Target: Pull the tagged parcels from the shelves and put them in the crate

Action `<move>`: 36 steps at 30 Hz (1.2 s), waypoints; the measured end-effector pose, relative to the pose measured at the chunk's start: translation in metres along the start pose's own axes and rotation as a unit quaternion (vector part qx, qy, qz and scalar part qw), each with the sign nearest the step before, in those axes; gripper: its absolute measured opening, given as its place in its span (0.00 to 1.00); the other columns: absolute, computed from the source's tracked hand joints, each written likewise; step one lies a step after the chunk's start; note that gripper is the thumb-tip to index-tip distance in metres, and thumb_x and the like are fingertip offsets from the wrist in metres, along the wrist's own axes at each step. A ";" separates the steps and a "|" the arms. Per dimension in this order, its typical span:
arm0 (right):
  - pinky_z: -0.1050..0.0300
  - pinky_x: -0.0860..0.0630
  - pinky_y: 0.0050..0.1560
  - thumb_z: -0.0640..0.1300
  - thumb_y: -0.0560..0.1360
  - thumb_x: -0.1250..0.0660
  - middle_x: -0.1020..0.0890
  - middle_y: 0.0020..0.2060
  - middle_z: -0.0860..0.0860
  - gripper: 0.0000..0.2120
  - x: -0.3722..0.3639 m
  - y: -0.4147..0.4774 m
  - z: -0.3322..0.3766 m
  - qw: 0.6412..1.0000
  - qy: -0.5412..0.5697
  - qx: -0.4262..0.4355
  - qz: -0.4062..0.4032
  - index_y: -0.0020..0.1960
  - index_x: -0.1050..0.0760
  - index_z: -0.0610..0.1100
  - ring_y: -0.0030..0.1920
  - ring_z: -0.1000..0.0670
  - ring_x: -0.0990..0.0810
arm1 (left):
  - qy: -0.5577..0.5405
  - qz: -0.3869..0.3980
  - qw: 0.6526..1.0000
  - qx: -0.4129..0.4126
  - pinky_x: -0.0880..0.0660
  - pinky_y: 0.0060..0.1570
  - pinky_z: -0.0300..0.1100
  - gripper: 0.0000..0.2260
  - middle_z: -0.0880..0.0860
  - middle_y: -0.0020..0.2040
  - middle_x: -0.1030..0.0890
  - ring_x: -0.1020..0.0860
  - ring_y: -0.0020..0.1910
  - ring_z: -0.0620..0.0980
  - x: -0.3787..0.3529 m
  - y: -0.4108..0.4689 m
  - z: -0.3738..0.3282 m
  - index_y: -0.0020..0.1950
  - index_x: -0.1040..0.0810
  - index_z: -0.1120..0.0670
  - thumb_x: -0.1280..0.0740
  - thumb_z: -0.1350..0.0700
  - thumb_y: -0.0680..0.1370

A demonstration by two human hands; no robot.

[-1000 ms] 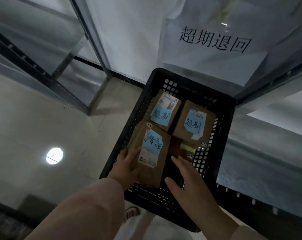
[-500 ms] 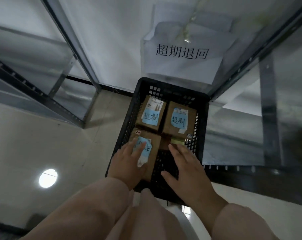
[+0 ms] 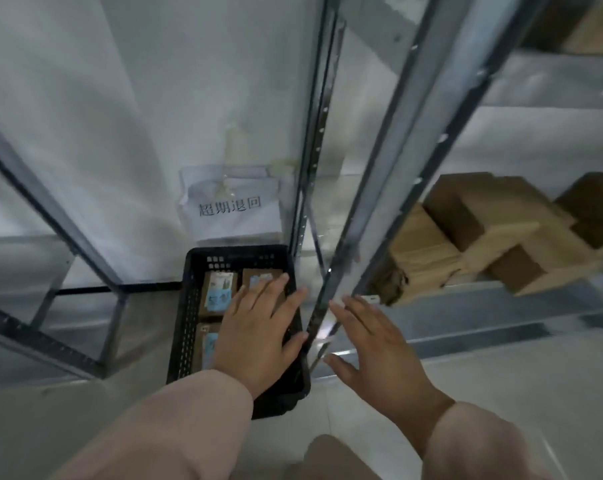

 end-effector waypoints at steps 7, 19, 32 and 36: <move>0.57 0.45 0.70 0.62 0.71 0.34 0.30 0.71 0.49 0.35 0.126 -0.093 -0.086 0.986 -0.040 -0.099 -0.126 0.73 0.35 0.48 0.72 0.48 0.35 | -0.026 -0.075 0.985 -0.156 0.30 0.65 0.56 0.27 0.52 0.70 0.26 0.27 0.67 0.54 0.049 0.033 -0.182 0.70 0.28 0.46 0.31 0.43 0.71; 0.53 0.57 0.76 0.69 0.71 0.43 0.48 0.78 0.54 0.40 0.306 -0.312 -0.285 0.935 -0.150 -0.249 -0.205 0.78 0.53 0.57 0.77 0.52 0.53 | -0.046 -0.141 0.950 -0.274 0.35 0.68 0.58 0.29 0.51 0.72 0.29 0.31 0.70 0.55 0.051 0.093 -0.519 0.72 0.32 0.44 0.32 0.41 0.72; 0.56 0.65 0.72 0.70 0.73 0.46 0.51 0.78 0.56 0.39 0.416 -0.444 -0.466 0.857 -0.205 -0.395 -0.260 0.77 0.57 0.59 0.77 0.54 0.56 | -0.089 -0.133 0.909 -0.385 0.40 0.71 0.56 0.28 0.50 0.74 0.33 0.36 0.73 0.53 0.007 0.160 -0.771 0.75 0.37 0.43 0.37 0.40 0.75; 0.54 0.63 0.74 0.70 0.72 0.47 0.51 0.78 0.55 0.39 0.439 -0.440 -0.527 0.843 -0.224 -0.414 -0.260 0.77 0.57 0.59 0.77 0.53 0.57 | -0.113 -0.143 0.900 -0.396 0.43 0.71 0.56 0.28 0.50 0.74 0.33 0.37 0.74 0.52 -0.014 0.211 -0.818 0.75 0.38 0.42 0.37 0.40 0.75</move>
Point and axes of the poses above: each hand's wrist, its own y-axis towards the middle knuckle, its own x-axis out of the back of the hand, z = x × y, the point moved 10 cm from there along y, towards the middle knuckle
